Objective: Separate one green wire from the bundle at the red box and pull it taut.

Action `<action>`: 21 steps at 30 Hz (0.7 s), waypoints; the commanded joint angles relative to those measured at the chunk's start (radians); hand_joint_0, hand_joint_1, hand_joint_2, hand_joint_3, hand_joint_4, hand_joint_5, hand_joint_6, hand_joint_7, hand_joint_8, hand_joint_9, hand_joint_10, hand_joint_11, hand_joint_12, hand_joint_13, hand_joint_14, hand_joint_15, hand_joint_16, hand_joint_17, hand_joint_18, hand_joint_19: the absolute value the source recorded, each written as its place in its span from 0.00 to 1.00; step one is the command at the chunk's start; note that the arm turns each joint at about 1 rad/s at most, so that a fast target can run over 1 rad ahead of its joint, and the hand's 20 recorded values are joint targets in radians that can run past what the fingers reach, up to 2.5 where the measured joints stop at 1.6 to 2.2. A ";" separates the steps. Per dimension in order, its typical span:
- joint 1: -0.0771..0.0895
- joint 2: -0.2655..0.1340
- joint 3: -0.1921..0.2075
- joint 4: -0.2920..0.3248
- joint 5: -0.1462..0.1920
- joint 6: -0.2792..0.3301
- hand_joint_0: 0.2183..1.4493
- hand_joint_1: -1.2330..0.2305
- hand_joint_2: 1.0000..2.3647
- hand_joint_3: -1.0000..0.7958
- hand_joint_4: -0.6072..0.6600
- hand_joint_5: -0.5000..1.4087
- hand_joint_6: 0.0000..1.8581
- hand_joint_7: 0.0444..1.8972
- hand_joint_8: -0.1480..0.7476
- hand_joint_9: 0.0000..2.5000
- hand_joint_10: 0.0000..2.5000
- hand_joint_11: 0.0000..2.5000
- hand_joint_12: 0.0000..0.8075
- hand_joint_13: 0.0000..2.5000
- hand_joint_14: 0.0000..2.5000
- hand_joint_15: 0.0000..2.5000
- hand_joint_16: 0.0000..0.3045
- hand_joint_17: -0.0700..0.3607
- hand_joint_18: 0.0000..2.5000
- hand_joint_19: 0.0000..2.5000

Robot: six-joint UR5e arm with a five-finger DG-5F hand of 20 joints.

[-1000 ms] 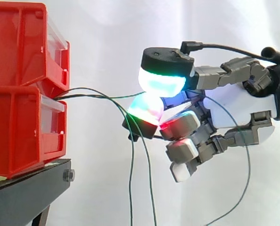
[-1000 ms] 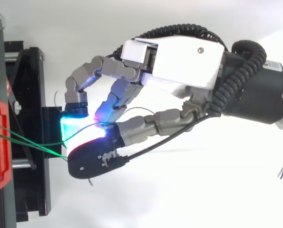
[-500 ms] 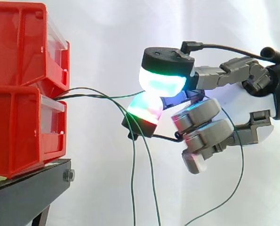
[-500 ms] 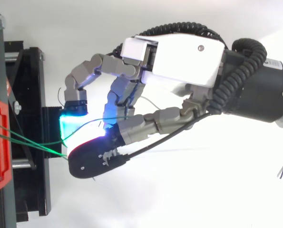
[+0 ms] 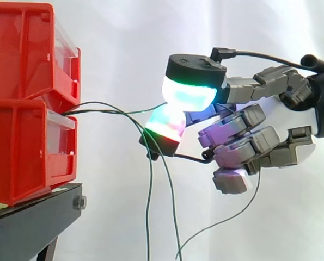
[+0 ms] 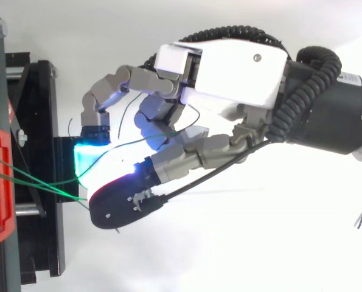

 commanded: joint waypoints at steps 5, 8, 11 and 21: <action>-0.003 0.000 0.007 -0.002 0.000 0.003 0.32 0.31 0.00 0.28 0.59 0.16 0.48 0.50 0.45 0.41 0.62 0.54 0.39 0.48 0.39 0.59 0.14 0.39 0.44 0.45; -0.003 0.000 0.007 -0.003 0.000 0.009 0.26 0.36 0.00 0.28 0.60 0.16 0.48 0.48 0.48 0.41 0.66 0.51 0.41 0.48 0.41 0.57 0.16 0.41 0.45 0.44; -0.005 0.000 0.007 0.000 0.000 0.014 0.23 0.52 0.00 0.28 0.61 0.17 0.48 0.49 0.49 0.43 0.66 0.51 0.42 0.49 0.43 0.54 0.16 0.42 0.46 0.44; -0.002 0.000 0.007 -0.003 0.000 0.054 0.23 0.62 0.00 0.28 0.61 0.17 0.47 0.50 0.48 0.45 0.63 0.53 0.42 0.51 0.44 0.54 0.17 0.43 0.48 0.44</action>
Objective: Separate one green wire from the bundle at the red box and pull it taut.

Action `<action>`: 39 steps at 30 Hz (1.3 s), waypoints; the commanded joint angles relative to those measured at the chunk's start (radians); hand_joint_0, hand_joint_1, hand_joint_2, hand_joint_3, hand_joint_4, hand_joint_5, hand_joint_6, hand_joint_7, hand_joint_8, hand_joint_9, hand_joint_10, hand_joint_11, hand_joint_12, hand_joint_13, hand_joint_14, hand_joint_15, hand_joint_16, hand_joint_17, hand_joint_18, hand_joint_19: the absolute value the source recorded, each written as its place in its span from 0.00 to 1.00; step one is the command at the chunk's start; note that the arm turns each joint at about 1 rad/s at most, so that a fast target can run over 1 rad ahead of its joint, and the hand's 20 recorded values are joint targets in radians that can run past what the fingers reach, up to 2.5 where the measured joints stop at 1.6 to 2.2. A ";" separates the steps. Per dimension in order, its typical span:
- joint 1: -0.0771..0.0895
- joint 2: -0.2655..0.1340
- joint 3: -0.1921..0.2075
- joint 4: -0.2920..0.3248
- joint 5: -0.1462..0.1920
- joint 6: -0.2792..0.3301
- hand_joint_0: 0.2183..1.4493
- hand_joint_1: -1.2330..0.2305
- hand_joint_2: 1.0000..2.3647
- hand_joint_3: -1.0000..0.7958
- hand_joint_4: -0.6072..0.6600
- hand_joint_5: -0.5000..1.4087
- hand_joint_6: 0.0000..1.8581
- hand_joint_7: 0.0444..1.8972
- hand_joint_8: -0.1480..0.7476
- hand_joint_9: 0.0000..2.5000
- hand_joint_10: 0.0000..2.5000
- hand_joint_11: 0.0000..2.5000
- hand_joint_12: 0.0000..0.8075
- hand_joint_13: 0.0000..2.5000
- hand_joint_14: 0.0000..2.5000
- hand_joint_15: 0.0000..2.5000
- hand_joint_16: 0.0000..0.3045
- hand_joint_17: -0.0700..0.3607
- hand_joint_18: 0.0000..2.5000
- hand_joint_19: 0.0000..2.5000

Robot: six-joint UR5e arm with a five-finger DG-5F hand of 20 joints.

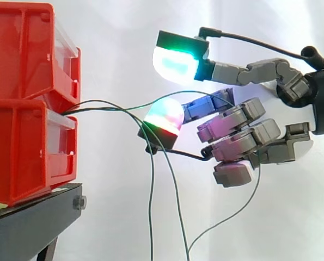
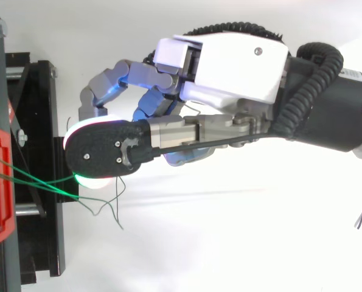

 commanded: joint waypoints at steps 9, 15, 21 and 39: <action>0.002 -0.001 -0.015 -0.009 -0.002 0.091 0.24 0.58 0.00 0.28 0.61 0.17 0.47 0.51 0.49 0.42 0.85 0.52 0.42 0.52 0.56 0.51 0.16 0.42 0.50 0.46; 0.004 -0.001 -0.025 -0.003 -0.002 0.114 0.24 0.54 0.00 0.28 0.61 0.17 0.47 0.50 0.49 0.39 0.94 0.54 0.41 0.50 0.63 0.51 0.16 0.42 0.50 0.48; -0.001 -0.001 -0.025 -0.003 -0.005 0.112 0.24 0.53 0.00 0.28 0.61 0.17 0.47 0.49 0.50 0.36 1.00 0.51 0.43 0.45 0.88 0.45 0.16 0.41 0.53 0.55; -0.016 -0.004 -0.028 0.005 -0.021 0.115 0.27 0.48 0.00 0.28 0.60 0.17 0.48 0.48 0.49 0.34 1.00 0.50 0.44 0.41 1.00 0.45 0.14 0.38 0.62 0.74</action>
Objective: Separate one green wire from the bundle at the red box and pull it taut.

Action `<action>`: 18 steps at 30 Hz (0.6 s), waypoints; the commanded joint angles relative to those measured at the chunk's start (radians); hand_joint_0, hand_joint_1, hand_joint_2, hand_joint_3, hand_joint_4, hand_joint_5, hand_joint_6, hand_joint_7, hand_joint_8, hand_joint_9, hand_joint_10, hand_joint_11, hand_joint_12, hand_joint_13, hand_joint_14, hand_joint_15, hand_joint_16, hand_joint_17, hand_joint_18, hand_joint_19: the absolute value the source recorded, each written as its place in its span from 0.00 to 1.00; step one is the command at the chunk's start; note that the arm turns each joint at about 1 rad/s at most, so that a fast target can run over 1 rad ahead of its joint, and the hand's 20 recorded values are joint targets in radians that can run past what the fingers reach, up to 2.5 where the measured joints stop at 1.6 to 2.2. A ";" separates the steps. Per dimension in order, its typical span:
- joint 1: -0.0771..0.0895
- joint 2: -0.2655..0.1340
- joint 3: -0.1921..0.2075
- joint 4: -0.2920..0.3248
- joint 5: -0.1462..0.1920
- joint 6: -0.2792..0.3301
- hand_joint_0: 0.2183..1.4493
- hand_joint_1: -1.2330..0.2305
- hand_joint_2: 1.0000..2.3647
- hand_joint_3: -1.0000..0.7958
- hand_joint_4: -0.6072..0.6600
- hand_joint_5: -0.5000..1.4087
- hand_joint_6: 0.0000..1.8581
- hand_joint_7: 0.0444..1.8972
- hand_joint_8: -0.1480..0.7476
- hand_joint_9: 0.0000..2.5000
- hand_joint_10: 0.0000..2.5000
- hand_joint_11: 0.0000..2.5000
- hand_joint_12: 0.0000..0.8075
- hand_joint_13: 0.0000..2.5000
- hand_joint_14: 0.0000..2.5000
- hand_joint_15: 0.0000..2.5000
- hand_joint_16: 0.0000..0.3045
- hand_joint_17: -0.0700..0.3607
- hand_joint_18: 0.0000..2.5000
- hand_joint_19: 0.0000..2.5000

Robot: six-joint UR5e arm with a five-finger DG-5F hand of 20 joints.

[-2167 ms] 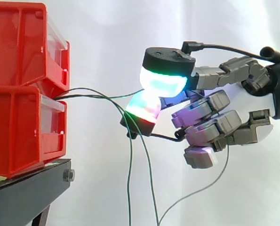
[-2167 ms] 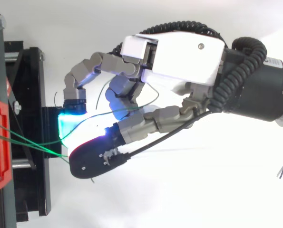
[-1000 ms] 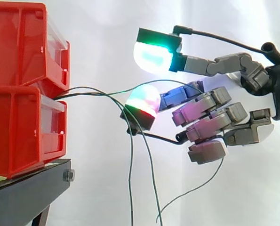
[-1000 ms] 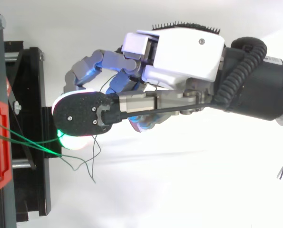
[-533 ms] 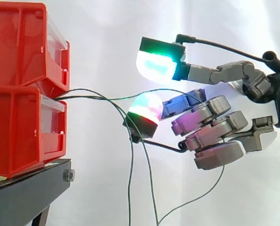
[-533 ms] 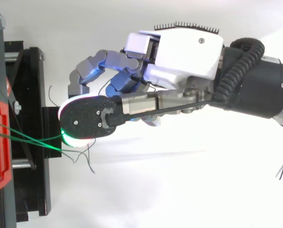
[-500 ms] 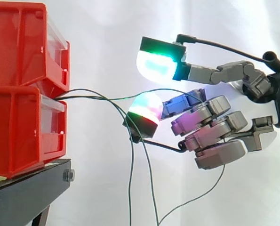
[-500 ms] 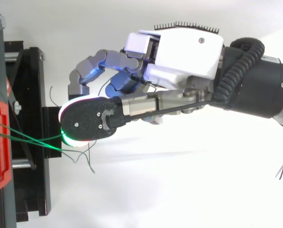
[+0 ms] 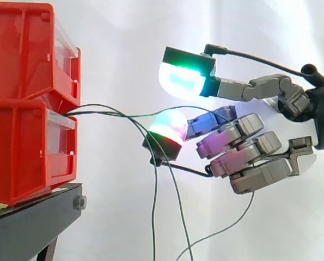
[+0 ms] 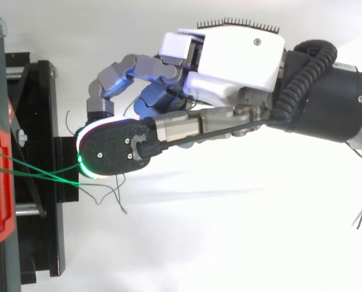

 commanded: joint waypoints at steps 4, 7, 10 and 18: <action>-0.006 -0.002 -0.023 0.011 -0.005 0.002 0.27 0.48 0.00 0.28 0.60 0.17 0.48 0.49 0.50 0.34 1.00 0.51 0.44 0.41 1.00 0.44 0.13 0.38 0.62 0.73; -0.006 -0.002 -0.035 0.045 -0.002 0.010 0.27 0.48 0.00 0.28 0.60 0.17 0.48 0.49 0.50 0.34 1.00 0.51 0.44 0.41 1.00 0.45 0.14 0.38 0.62 0.72; -0.007 -0.002 -0.046 0.059 -0.008 0.016 0.27 0.45 0.00 0.28 0.60 0.17 0.49 0.49 0.49 0.33 1.00 0.53 0.43 0.41 1.00 0.44 0.13 0.37 0.62 0.73; -0.018 -0.002 -0.046 0.059 -0.018 0.027 0.32 0.42 0.01 0.37 0.57 0.17 0.49 0.50 0.48 0.33 1.00 0.55 0.42 0.40 1.00 0.46 0.12 0.36 0.62 0.76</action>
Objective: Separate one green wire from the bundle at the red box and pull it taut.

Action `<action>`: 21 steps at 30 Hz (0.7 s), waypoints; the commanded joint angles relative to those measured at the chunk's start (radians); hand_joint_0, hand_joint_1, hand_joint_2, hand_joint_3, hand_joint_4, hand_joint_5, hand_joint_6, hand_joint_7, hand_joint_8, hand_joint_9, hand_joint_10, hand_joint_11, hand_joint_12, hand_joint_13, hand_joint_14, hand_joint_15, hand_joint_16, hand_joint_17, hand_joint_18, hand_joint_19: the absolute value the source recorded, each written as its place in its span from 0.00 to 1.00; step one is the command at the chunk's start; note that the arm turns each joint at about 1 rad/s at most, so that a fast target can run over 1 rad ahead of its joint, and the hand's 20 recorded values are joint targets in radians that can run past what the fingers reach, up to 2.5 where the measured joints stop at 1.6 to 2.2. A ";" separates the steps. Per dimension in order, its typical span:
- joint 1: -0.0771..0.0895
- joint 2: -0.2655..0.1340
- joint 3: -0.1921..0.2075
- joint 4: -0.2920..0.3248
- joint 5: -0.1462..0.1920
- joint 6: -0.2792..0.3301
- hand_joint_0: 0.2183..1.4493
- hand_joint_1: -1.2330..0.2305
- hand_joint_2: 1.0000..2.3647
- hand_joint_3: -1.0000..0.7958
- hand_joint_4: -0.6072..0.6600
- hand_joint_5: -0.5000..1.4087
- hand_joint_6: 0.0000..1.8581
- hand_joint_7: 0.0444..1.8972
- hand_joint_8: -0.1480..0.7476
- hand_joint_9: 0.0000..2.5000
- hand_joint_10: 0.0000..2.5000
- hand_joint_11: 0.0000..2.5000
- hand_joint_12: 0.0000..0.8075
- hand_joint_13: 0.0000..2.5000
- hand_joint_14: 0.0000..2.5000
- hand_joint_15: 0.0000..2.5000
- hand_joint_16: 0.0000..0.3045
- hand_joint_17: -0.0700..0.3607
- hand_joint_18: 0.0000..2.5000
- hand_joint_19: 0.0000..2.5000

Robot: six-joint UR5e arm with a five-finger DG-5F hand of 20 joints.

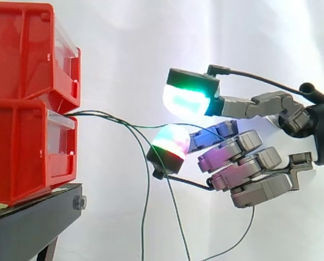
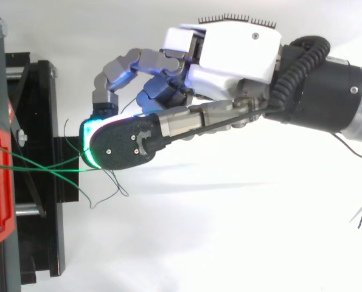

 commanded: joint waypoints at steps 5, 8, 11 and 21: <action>-0.011 0.000 -0.002 0.000 -0.003 0.002 0.31 0.40 0.01 0.41 0.56 0.17 0.49 0.50 0.48 0.33 1.00 0.56 0.42 0.40 1.00 0.45 0.13 0.37 0.62 0.77; -0.014 0.000 -0.007 0.007 -0.003 0.002 0.31 0.40 0.01 0.43 0.56 0.17 0.50 0.51 0.48 0.33 1.00 0.56 0.42 0.40 1.00 0.46 0.13 0.37 0.62 0.77; -0.017 0.000 -0.016 0.020 -0.003 0.007 0.31 0.40 0.01 0.44 0.56 0.17 0.50 0.51 0.48 0.33 1.00 0.56 0.43 0.40 1.00 0.46 0.13 0.37 0.62 0.77; -0.024 0.000 -0.014 0.042 -0.003 0.005 0.31 0.57 0.01 0.35 0.57 0.17 0.49 0.51 0.48 0.34 1.00 0.55 0.43 0.41 1.00 0.44 0.13 0.36 0.62 0.77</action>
